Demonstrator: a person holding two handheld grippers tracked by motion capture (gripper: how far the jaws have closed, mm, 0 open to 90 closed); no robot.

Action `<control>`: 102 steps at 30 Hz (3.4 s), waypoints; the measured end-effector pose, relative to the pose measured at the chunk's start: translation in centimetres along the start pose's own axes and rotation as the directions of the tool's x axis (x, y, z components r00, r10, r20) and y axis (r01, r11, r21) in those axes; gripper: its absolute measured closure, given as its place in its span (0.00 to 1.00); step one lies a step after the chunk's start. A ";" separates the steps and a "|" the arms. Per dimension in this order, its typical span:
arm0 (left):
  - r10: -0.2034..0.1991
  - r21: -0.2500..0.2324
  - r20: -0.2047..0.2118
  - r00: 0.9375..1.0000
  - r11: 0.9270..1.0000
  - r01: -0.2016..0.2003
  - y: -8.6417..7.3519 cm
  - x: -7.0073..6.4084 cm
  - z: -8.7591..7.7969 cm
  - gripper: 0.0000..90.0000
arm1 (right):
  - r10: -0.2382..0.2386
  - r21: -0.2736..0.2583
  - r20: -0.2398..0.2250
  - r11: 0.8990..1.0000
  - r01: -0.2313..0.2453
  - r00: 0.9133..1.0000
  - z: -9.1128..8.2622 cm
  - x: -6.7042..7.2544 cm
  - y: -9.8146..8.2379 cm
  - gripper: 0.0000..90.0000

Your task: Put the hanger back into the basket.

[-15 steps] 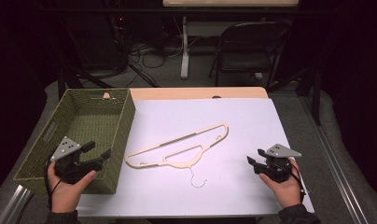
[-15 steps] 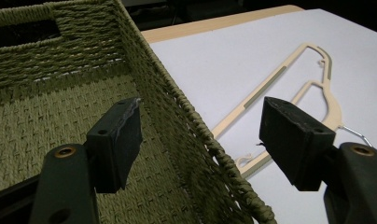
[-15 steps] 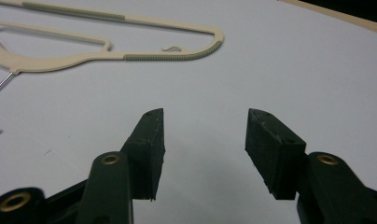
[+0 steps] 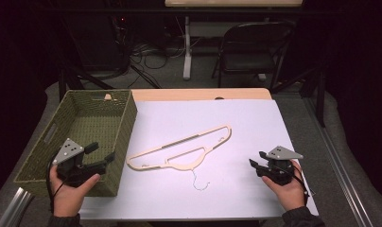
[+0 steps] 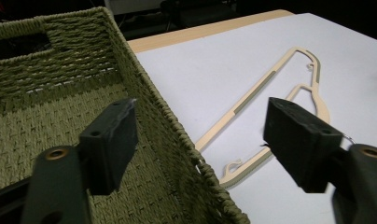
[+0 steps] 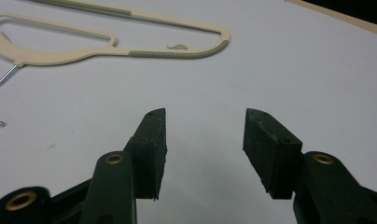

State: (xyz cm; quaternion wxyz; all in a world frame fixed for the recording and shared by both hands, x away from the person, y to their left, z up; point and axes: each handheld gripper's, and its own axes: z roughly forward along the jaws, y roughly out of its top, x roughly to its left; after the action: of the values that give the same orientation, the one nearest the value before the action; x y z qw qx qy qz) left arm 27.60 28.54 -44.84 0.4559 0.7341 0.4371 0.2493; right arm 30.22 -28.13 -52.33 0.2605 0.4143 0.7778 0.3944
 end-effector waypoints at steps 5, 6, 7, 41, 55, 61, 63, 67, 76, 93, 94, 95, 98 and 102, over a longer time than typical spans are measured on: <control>0.007 -0.002 0.016 1.000 1.000 -0.007 0.4 -0.6 0.1 0.34 | 0.006 0.000 -0.015 1.000 -0.006 1.000 -0.1 0.0 0.1 0.55; 0.012 0.003 0.018 1.000 1.000 -0.012 0.4 -0.7 0.2 0.34 | 0.000 0.001 -0.027 1.000 0.001 1.000 -0.1 -0.1 0.1 0.57; 0.015 0.003 0.022 1.000 1.000 -0.015 0.5 -0.9 0.3 0.34 | 0.000 0.001 -0.027 1.000 0.001 1.000 -0.1 -0.1 0.1 0.57; -0.008 0.022 0.034 0.999 1.000 0.007 0.3 -0.4 0.4 0.34 | -0.201 0.260 -0.215 0.932 0.254 0.956 2.7 -1.0 11.7 0.48; -0.010 0.028 0.026 1.000 1.000 0.010 0.2 -0.3 0.3 0.34 | -0.238 0.351 -0.269 0.878 0.325 0.933 4.7 -0.9 15.0 0.50; -0.012 0.033 0.025 1.000 0.999 0.011 0.1 -0.3 0.4 0.34 | -0.254 0.391 -0.281 0.850 0.352 0.925 5.6 -1.3 15.4 0.53; -0.013 0.035 0.024 1.000 0.999 0.012 0.1 -0.2 0.4 0.34 | -0.257 0.417 -0.288 0.833 0.362 0.922 5.9 -1.2 15.7 0.54; -0.013 0.036 0.024 1.000 0.999 0.012 0.0 -0.2 0.5 0.34 | -0.257 0.404 -0.290 0.840 0.362 0.922 6.5 -1.0 15.8 0.54; -0.012 0.038 0.026 1.000 0.999 0.011 0.0 -0.3 0.5 0.34 | -0.272 0.399 -0.299 0.835 0.379 0.915 7.2 -0.5 16.7 0.55; -0.015 0.044 0.026 1.000 0.999 0.014 -0.1 -0.2 0.7 0.34 | -0.320 0.441 -0.394 0.757 0.482 0.862 11.1 2.3 17.5 0.55; -0.013 0.045 0.026 1.000 0.999 0.012 -0.1 -0.2 0.7 0.34 | -0.319 0.382 -0.387 0.799 0.465 0.865 11.7 2.5 17.0 0.55; -0.013 0.045 0.026 1.000 0.999 0.012 -0.1 -0.2 0.7 0.34 | -0.319 0.382 -0.387 0.799 0.465 0.865 11.7 2.5 17.0 0.55; -0.014 0.044 0.025 1.000 0.999 0.013 -0.1 -0.2 0.7 0.34 | -0.325 0.485 -0.428 0.705 0.518 0.843 12.3 3.2 17.8 0.55; -0.010 0.045 0.028 1.000 0.999 0.009 -0.1 -0.3 0.7 0.34 | -0.328 0.439 -0.432 0.738 0.513 0.840 13.3 4.2 17.5 0.55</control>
State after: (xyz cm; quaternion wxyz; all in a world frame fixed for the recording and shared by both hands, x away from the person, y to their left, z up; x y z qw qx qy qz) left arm 27.96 28.01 -45.22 0.4466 0.7454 0.4398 0.2270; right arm 45.42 -13.23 -45.54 0.0845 0.2096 0.9621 0.1525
